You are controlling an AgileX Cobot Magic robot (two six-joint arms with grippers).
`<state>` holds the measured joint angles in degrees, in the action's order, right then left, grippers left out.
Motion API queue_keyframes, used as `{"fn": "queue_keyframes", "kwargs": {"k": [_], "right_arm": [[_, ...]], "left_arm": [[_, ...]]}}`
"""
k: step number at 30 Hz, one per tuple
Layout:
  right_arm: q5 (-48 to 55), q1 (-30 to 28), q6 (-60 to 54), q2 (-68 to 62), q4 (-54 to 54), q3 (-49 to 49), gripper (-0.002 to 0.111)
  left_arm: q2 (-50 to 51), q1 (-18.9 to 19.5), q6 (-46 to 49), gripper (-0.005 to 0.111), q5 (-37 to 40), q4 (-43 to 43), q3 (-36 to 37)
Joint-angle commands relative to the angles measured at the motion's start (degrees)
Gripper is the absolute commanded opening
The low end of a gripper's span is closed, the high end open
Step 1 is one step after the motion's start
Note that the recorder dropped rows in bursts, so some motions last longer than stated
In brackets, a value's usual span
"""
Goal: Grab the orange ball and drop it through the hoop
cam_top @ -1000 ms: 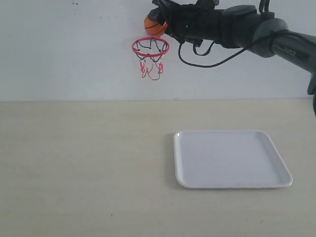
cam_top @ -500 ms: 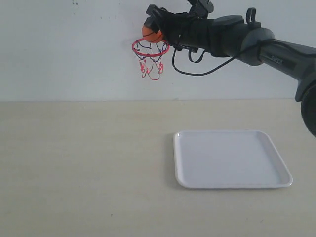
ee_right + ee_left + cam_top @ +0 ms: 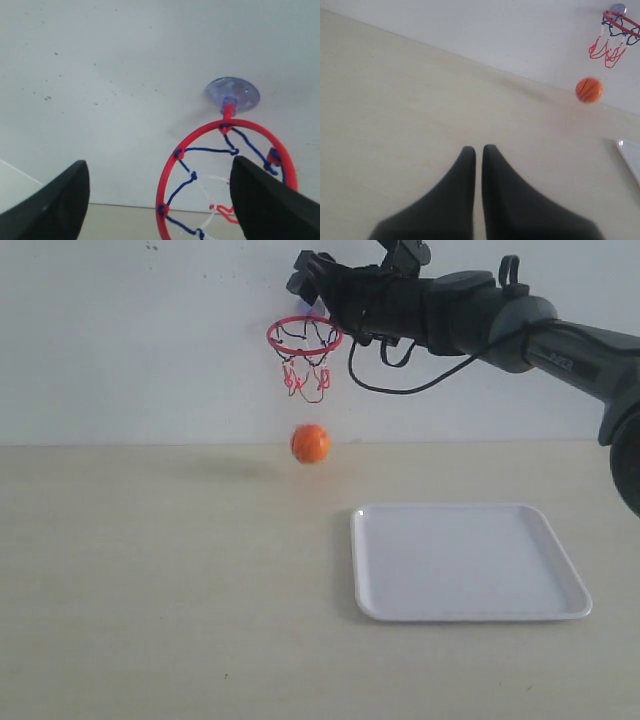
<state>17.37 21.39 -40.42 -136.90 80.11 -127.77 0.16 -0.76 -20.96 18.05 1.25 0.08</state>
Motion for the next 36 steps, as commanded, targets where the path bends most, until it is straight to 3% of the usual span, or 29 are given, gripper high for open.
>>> {"fn": "queue_keyframes", "kwargs": {"k": [1, 6, 14, 18, 23, 31, 36], "right_arm": [[6.18, -0.82, -0.40, 1.73, -1.69, -0.36, 0.073], [14.23, -3.24, -0.09, 5.00, -6.34, -0.36, 0.073], [32.16, -9.51, 9.97, 8.51, -17.89, -0.36, 0.068], [40.99, -12.09, 13.50, 8.39, -19.00, -0.36, 0.044], [52.59, -13.66, 15.13, 8.39, -22.42, -0.36, -0.001], [52.59, -14.18, 20.67, 12.77, -41.84, 2.63, 0.000], [52.59, -15.00, 19.81, 19.58, -42.80, 9.90, 0.000]], "left_arm": [[-0.16, -0.45, 0.07, 0.004, -0.48, 0.00, -0.08], [-0.16, -0.45, 0.07, 0.004, -0.48, 0.00, -0.08], [-0.16, -0.45, 0.07, 0.004, -0.48, 0.00, -0.08], [-0.16, -0.45, 0.07, 0.004, -0.48, 0.00, -0.08], [-0.16, -0.45, 0.07, 0.004, -0.48, 0.00, -0.08], [-0.16, -0.45, 0.07, 0.004, -0.48, 0.00, -0.08], [-0.16, -0.45, 0.07, 0.004, -0.48, 0.00, -0.08]]}}
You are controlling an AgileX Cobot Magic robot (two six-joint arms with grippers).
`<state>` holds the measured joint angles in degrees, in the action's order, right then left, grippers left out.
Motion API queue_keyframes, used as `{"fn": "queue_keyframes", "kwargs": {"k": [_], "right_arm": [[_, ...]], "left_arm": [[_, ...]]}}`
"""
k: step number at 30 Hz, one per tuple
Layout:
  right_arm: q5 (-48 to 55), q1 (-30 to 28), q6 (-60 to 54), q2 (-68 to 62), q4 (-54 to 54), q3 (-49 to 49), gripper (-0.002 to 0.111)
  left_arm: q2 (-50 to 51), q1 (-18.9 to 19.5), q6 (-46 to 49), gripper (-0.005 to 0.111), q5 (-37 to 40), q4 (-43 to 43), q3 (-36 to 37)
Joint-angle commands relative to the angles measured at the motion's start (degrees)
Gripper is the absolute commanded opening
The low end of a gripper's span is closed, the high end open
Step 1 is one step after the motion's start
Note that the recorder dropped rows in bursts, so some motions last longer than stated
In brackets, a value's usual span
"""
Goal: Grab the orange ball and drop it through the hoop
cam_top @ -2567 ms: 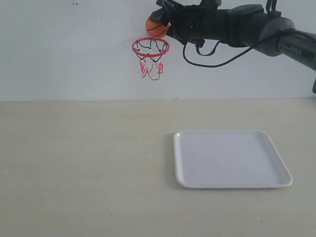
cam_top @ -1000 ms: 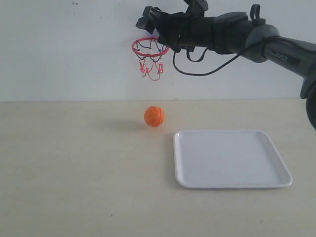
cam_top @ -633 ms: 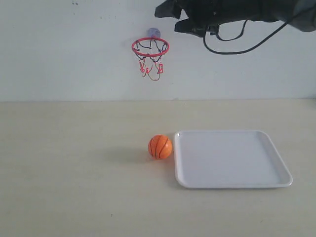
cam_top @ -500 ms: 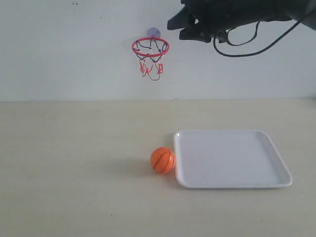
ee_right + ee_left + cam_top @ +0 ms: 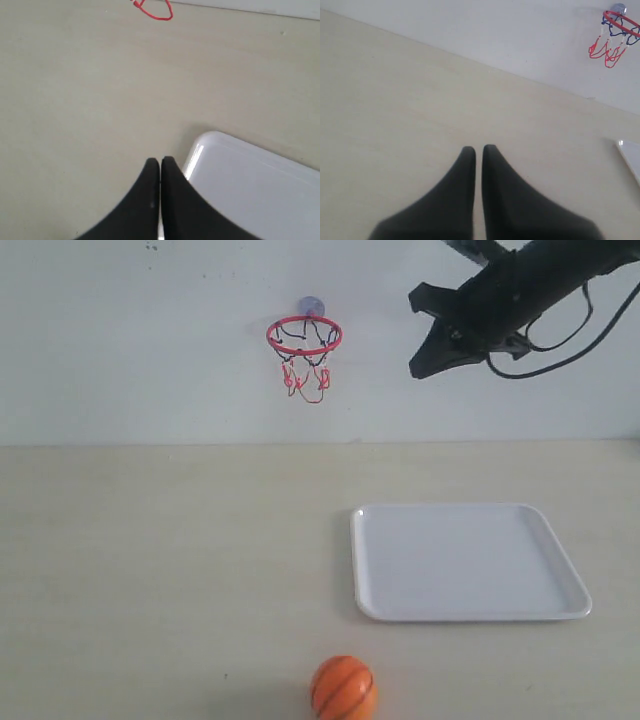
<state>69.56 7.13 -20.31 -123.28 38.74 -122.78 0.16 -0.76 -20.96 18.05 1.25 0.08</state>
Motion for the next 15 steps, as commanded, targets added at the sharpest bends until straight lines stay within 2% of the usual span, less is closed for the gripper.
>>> {"fn": "queue_keyframes", "kwargs": {"k": [1, 5, 15], "right_arm": [[0.40, -0.74, -0.82, 7.57, -1.72, 7.17, 0.000], [-0.62, -0.74, -2.59, 14.20, -1.72, 18.06, 0.000], [-14.43, -0.74, -4.24, 34.56, -1.72, 49.75, 0.000]], "left_arm": [[-0.16, -0.45, 0.07, 0.004, -0.48, 0.00, -0.08], [-0.16, -0.45, 0.07, 0.004, -0.48, 0.00, -0.08], [-0.16, -0.45, 0.07, 0.004, -0.48, 0.00, -0.08]]}}
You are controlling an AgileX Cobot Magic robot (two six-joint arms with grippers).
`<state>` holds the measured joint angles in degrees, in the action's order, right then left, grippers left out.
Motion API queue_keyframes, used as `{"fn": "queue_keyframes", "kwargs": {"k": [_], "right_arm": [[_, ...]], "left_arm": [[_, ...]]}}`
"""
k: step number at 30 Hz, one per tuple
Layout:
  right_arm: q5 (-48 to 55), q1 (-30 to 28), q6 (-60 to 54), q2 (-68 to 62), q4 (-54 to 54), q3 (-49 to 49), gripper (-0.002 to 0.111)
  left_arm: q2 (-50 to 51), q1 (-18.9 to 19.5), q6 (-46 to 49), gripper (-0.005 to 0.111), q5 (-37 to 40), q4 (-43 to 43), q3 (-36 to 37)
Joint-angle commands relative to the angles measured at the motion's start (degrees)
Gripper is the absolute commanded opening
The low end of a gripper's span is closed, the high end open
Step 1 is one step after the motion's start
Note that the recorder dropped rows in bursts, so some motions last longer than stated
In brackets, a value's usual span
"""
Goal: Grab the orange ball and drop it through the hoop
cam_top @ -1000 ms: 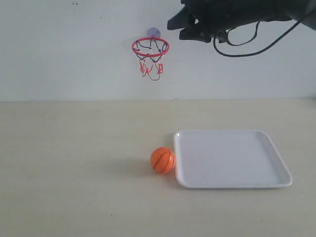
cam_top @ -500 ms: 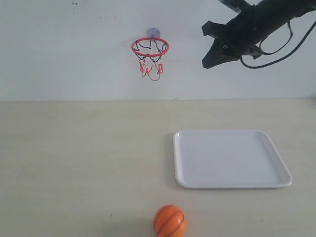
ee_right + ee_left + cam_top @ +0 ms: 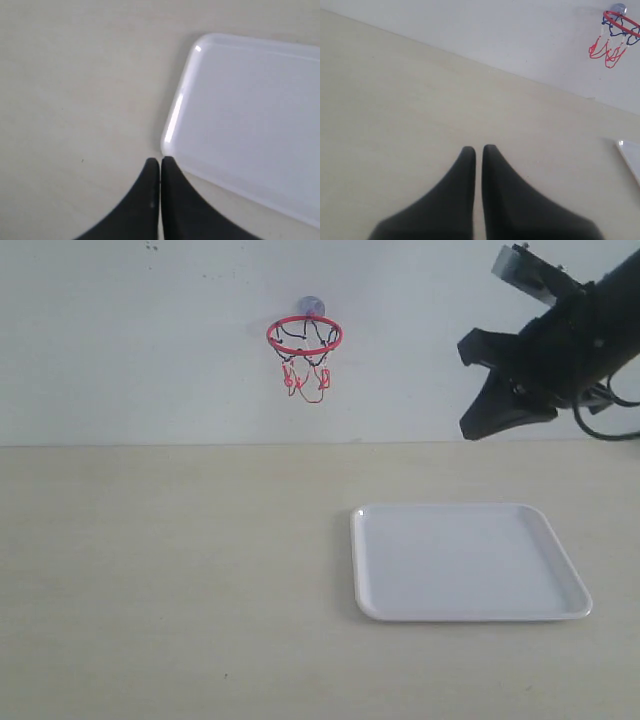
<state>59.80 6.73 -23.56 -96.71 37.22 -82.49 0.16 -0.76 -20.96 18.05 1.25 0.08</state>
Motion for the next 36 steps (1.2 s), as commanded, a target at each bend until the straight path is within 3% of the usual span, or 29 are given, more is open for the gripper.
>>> {"fn": "queue_keyframes", "kwargs": {"k": [1, 9, 17, 31, 36], "right_arm": [[-5.70, -0.33, -0.99, 10.32, -0.09, 12.15, 0.000], [-6.83, -0.33, 0.97, 32.47, 1.32, 28.89, 0.000], [-6.20, -0.33, 4.64, 50.36, 6.40, 37.78, 0.000], [-5.47, -0.33, 4.89, 52.80, 6.24, 37.78, 0.000], [-11.63, 0.33, 4.79, 52.80, 6.27, 37.78, 0.000]], "left_arm": [[-0.16, -0.45, 0.07, 0.004, -0.48, 0.00, -0.08], [-0.16, -0.45, 0.07, 0.004, -0.48, 0.00, -0.08], [-0.16, -0.45, 0.07, 0.004, -0.48, 0.00, -0.08], [-0.16, -0.45, 0.07, 0.004, -0.48, 0.00, -0.08], [-0.16, -0.45, 0.07, 0.004, -0.48, 0.00, -0.08]]}}
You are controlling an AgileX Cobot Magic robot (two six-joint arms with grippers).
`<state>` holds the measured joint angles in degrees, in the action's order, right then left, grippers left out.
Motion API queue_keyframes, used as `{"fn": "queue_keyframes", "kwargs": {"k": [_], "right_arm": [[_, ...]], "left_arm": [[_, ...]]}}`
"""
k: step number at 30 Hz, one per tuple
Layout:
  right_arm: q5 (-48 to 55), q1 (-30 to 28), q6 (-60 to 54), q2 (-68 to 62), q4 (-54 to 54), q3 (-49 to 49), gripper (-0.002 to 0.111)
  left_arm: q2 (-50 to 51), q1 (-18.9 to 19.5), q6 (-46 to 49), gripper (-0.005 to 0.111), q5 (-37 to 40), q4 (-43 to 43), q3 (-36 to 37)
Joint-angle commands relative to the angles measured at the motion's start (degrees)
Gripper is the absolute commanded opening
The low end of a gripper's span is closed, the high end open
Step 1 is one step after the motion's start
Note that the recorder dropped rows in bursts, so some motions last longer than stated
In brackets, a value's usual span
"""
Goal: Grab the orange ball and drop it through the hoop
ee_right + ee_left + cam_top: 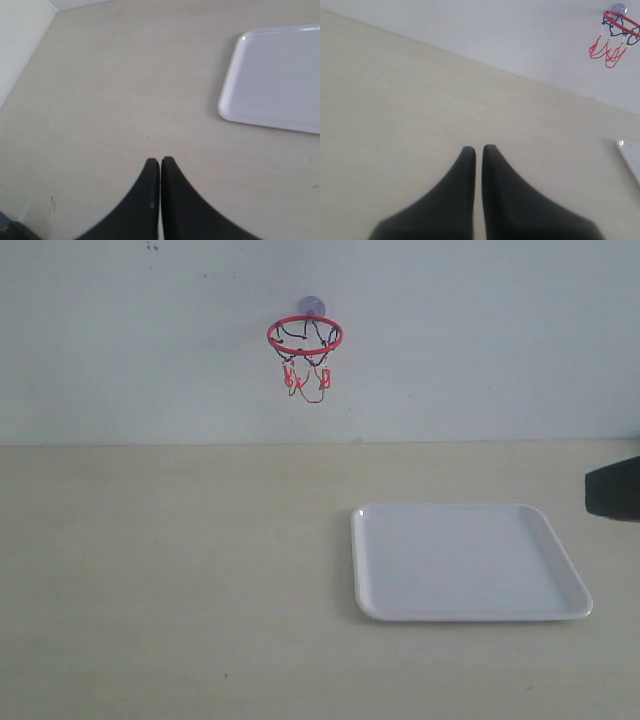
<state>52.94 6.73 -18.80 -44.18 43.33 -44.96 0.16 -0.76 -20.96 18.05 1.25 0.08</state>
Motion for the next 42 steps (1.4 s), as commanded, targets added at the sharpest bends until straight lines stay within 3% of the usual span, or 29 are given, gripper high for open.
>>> {"fn": "queue_keyframes", "kwargs": {"k": [1, 6, 18, 23, 32, 42], "right_arm": [[-5.68, 0.75, -0.09, 0.43, 0.17, 0.25, 0.000], [-11.78, 1.24, -1.21, 4.95, 0.47, 4.66, 0.000], [-36.71, 1.24, 0.90, 24.45, 1.10, 32.05, 0.000], [-37.46, 1.24, 0.90, 31.80, 0.99, 37.21, 0.000], [-37.31, 1.24, 0.78, 41.98, 0.99, 38.13, 0.000], [-37.31, 1.24, 0.78, 42.92, 0.99, 38.13, 0.000]], "left_arm": [[-0.16, -0.45, 0.07, 0.004, -0.48, 0.00, -0.08], [-0.16, -0.45, 0.07, 0.004, -0.48, 0.00, -0.08], [-0.16, -0.45, 0.07, 0.004, -0.48, 0.00, -0.08], [-0.16, -0.45, 0.07, 0.004, -0.48, 0.00, -0.08], [-0.16, -0.45, 0.07, 0.004, -0.48, 0.00, -0.08], [-0.16, -0.45, 0.07, 0.004, -0.48, 0.00, -0.08]]}}
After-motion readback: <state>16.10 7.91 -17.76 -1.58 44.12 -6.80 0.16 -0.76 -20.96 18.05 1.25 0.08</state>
